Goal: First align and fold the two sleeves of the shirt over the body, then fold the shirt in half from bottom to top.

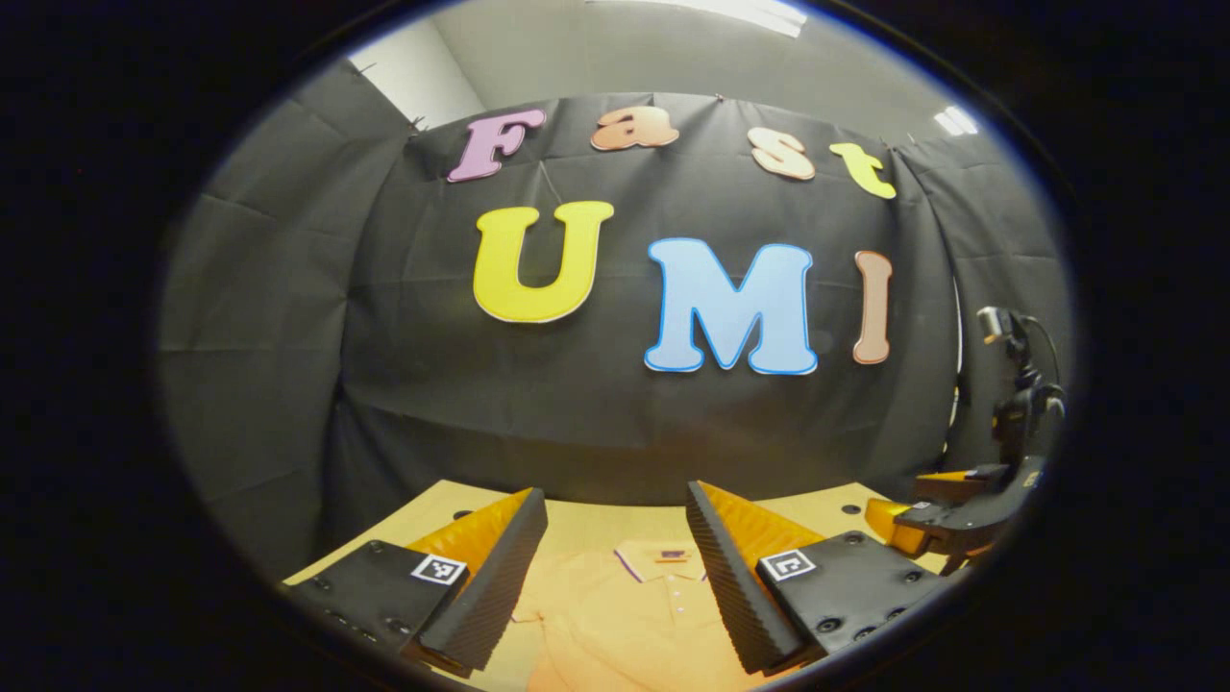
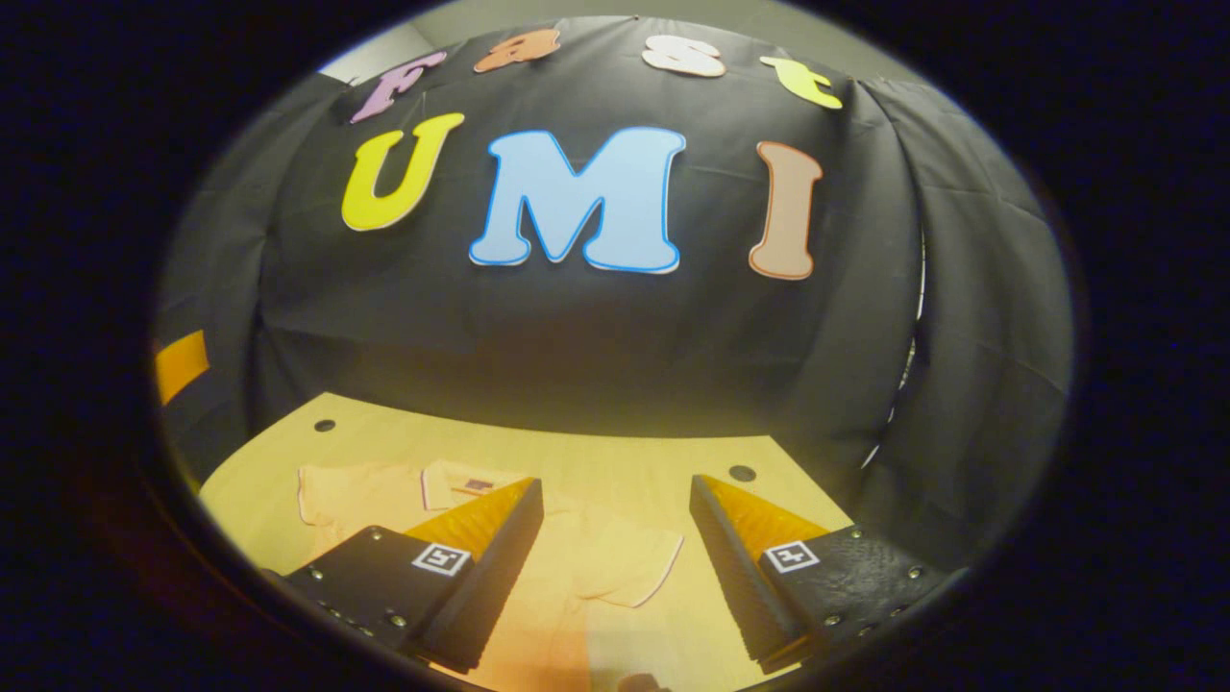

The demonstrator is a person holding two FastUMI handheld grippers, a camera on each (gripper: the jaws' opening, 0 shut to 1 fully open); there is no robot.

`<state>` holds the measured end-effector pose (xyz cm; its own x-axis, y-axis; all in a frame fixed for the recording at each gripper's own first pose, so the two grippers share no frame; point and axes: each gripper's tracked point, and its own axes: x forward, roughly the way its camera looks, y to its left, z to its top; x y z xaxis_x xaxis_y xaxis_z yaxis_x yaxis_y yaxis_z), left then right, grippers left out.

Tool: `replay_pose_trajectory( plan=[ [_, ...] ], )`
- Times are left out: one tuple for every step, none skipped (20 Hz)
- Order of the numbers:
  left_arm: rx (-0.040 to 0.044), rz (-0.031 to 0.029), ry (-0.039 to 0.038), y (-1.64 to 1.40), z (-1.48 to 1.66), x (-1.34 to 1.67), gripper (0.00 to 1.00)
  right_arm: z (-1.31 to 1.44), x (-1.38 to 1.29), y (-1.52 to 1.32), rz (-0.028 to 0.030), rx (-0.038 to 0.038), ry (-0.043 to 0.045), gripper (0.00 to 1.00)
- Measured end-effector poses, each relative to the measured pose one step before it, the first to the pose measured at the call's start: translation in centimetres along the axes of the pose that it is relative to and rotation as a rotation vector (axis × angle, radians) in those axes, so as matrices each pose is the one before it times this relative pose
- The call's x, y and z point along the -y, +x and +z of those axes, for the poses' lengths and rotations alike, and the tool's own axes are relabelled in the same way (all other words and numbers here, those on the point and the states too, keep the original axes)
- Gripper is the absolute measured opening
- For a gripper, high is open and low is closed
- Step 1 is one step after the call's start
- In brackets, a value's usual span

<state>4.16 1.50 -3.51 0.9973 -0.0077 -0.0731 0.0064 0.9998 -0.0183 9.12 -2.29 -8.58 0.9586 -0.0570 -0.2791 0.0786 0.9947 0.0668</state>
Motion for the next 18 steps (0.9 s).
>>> replay_pose_trajectory(
  plan=[
    [-0.00453, 0.00379, -0.00080, 0.121, -0.267, -0.154, 0.96, -0.922, 0.325, 1.116, -0.00910, -0.02782, -0.00083, 0.95],
    [-0.00584, 0.00592, 0.00078, 0.023, -0.218, -0.216, 0.94, -0.626, 0.429, 1.089, -0.01133, -0.02545, 0.00052, 0.96],
    [-0.00480, 0.00579, 0.00104, 0.043, -0.224, -0.216, 0.94, -0.847, 0.319, 1.153, -0.01075, -0.02840, -0.00066, 0.96],
    [-0.00490, 0.00542, 0.00051, 0.074, -0.163, -0.187, 0.94, -0.819, 0.269, 1.114, -0.00426, -0.03120, -0.00185, 0.96],
    [-0.00850, 0.00603, -0.00007, 0.176, -0.293, -0.232, 0.94, -0.838, 0.335, 1.087, -0.00785, -0.02622, -0.00047, 0.96],
    [-0.00700, 0.00635, 0.00000, 0.110, -0.276, -0.222, 0.94, -0.651, 0.218, 0.971, -0.00491, -0.03032, 0.00102, 0.96],
    [-0.00389, 0.00504, -0.00084, 0.070, -0.140, -0.227, 0.94, -0.927, 0.048, 1.235, -0.00066, -0.03005, 0.00395, 0.96],
    [-0.00407, 0.00443, -0.00037, 0.068, -0.114, -0.172, 0.95, -0.811, 0.093, 1.089, -0.00051, -0.03431, 0.00507, 0.96],
    [-0.00330, 0.00408, 0.00043, 0.093, -0.247, -0.133, 0.95, -0.823, 0.128, 1.307, 0.00063, -0.02830, 0.00724, 0.96],
    [-0.00259, 0.00336, 0.00125, 0.054, -0.237, -0.210, 0.94, -0.680, 0.167, 1.148, -0.00250, -0.02702, 0.00808, 0.96],
    [-0.00320, 0.00197, 0.00276, 0.064, -0.212, -0.090, 0.94, -0.674, 0.134, 1.056, -0.00325, -0.02643, 0.01176, 0.96],
    [-0.00502, 0.00196, 0.00243, 0.084, -0.186, -0.075, 0.94, -0.415, 0.098, 1.017, -0.00272, -0.02150, 0.01432, 0.96],
    [-0.00470, 0.00190, 0.00084, 0.104, -0.215, -0.205, 0.94, -0.623, 0.147, 1.002, -0.00380, -0.02379, 0.01432, 0.96],
    [-0.00381, 0.00304, -0.00091, 0.103, -0.144, -0.178, 0.94, -0.472, 0.209, 0.874, -0.00519, -0.01981, 0.01303, 0.96],
    [-0.00404, 0.00314, -0.00266, 0.005, -0.153, -0.149, 0.94, -0.526, 0.348, 1.117, -0.00928, -0.02208, 0.00948, 0.95],
    [-0.00343, 0.00133, -0.00377, 0.058, -0.077, -0.092, 0.94, -0.483, 0.259, 1.009, -0.00827, -0.02588, 0.00553, 0.96],
    [-0.00324, 0.00145, -0.00099, 0.085, -0.308, -0.050, 0.94, -0.561, 0.140, 0.868, -0.00759, -0.02158, 0.00777, 0.96],
    [-0.00147, 0.00219, 0.00121, 0.040, -0.117, -0.093, 0.96, -0.275, 0.143, 0.719, -0.00460, -0.01491, 0.00720, 0.96]
  ],
)
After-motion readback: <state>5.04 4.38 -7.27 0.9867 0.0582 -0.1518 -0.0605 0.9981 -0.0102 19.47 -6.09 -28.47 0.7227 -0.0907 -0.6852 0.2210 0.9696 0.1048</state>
